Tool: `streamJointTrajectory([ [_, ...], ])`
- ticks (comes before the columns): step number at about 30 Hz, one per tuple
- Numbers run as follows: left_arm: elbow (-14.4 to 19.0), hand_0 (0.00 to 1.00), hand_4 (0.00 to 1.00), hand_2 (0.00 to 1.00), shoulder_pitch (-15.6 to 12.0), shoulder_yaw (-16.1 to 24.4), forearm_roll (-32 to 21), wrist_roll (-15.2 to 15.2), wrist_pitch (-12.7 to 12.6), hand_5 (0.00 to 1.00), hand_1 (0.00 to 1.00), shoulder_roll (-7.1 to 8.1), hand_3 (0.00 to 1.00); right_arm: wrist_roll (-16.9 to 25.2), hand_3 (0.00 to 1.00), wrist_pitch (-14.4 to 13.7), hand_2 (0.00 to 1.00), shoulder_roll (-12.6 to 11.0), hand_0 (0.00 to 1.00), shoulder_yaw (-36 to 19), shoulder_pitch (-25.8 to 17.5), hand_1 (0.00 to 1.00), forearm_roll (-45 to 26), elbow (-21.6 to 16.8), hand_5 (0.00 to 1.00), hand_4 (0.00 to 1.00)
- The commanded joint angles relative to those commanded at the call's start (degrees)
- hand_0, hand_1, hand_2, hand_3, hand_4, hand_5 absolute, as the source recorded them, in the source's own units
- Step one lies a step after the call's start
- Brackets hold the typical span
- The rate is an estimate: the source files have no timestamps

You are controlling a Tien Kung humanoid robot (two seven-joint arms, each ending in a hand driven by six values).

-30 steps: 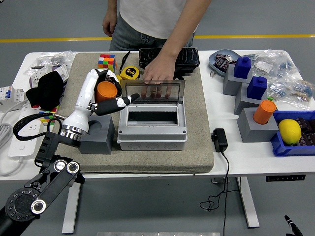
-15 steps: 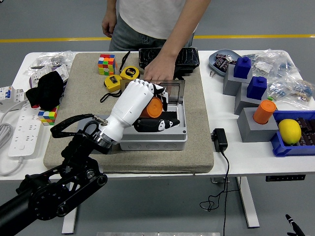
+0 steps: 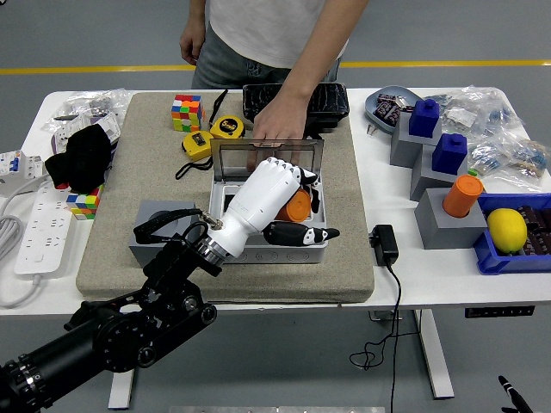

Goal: Fetch the battery,place it into the box,close the lid of the box

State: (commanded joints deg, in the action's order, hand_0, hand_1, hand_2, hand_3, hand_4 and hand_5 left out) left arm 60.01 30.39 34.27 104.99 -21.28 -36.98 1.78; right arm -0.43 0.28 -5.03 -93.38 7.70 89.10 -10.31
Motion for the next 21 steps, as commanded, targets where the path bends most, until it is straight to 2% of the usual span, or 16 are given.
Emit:
streamJointTrajectory([
  [6, -5.42, 0.040, 0.998, 0.002, 1.77, 0.16, -1.93, -1.64, 0.00, 0.419, 0.002, -1.78, 0.002, -0.06, 0.802, 0.01, 0.751, -0.04, 0.846, -0.11, -0.08, 0.761, 0.26, 0.00, 0.998, 0.998],
  [16, -13.19, 0.041, 0.998, 0.002, 3.89, 1.15, -2.52, -3.13, 0.00, 0.463, 0.002, -1.78, 0.002, -0.06, 0.802, 0.05, 0.751, -0.04, 0.846, -0.13, 0.04, 0.760, 0.33, 0.00, 0.998, 0.998],
  [21, -14.76, 0.041, 0.998, 0.002, 4.09, 1.76, -1.92, -2.95, 0.00, 0.463, 0.002, -1.78, 0.002, -0.06, 0.802, 0.06, 0.751, -0.02, 0.846, -0.06, -0.02, 0.760, 0.27, 0.00, 0.998, 0.998],
])
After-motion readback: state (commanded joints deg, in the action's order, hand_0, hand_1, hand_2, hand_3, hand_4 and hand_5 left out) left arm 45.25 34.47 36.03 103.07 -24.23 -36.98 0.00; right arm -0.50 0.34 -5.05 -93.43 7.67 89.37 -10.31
